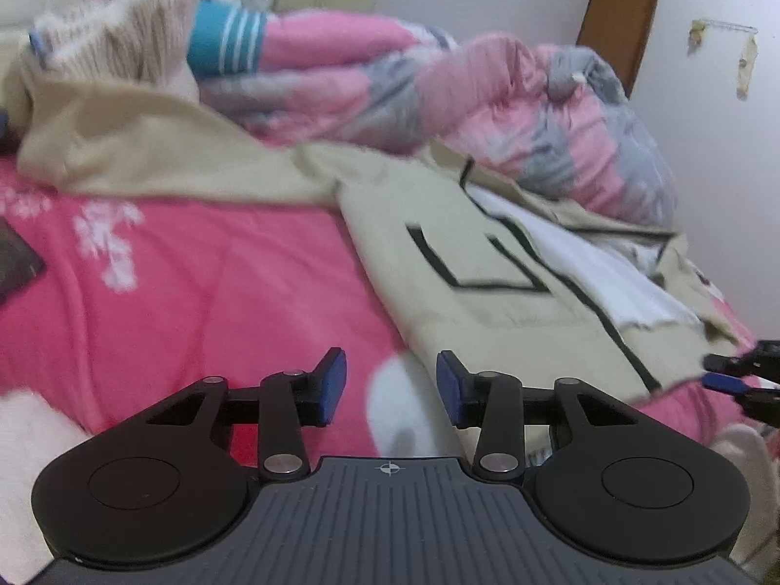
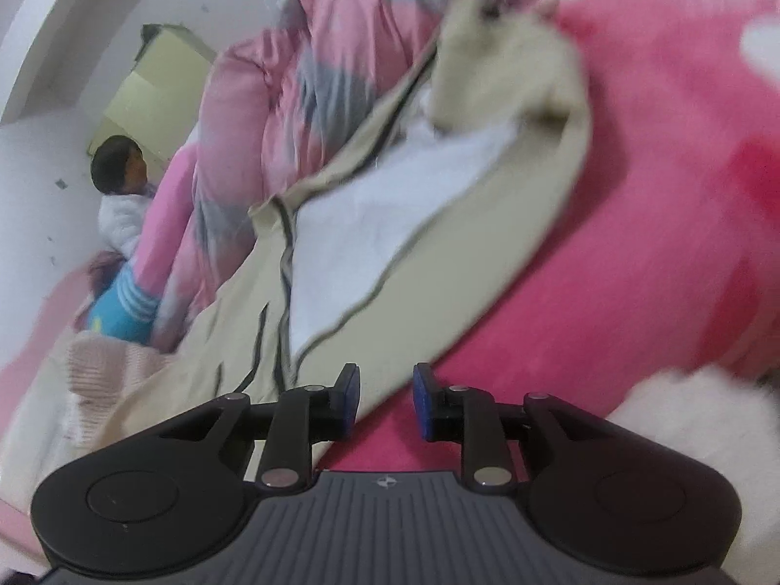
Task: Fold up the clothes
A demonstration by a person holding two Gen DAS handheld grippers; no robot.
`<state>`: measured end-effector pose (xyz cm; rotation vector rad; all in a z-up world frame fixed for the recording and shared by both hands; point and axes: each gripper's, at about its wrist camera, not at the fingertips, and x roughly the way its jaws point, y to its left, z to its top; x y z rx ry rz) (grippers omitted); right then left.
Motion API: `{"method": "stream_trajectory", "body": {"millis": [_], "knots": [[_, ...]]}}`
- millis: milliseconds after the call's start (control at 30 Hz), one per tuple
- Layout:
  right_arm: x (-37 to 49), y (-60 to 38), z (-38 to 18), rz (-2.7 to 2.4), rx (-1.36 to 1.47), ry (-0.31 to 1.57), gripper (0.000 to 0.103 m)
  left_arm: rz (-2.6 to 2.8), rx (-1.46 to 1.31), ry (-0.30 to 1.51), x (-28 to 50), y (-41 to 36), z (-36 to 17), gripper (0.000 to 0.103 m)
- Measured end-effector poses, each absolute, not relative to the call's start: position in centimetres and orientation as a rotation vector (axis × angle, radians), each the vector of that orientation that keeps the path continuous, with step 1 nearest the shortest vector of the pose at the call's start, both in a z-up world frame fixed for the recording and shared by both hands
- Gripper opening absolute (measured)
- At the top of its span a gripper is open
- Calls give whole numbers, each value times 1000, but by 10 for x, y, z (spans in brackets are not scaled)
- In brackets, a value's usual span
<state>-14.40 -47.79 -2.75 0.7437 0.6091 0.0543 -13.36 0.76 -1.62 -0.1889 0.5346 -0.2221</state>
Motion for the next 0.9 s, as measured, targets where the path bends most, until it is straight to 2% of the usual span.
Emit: {"method": "stream_trajectory", "body": {"millis": [300,433,533,667,733,900], "knots": [[-135,-398,3,263,343,503,26,-311,-145,517,-103,-36,-22,41],[-126,-361,-4,356,211,498,26,-296,-95,555,-98,-45,-45,40],[-117,-345,-32,351,109,570,25,-302,-52,525,-105,-47,-51,41],[-121,-341,-40,338,80,558,25,-314,-43,516,-107,-46,-51,44],[-119,-341,-33,327,109,588,27,-324,-49,519,-106,-46,-50,49],[-118,-364,-8,204,214,552,55,-347,-56,524,-107,-46,-50,59]]}}
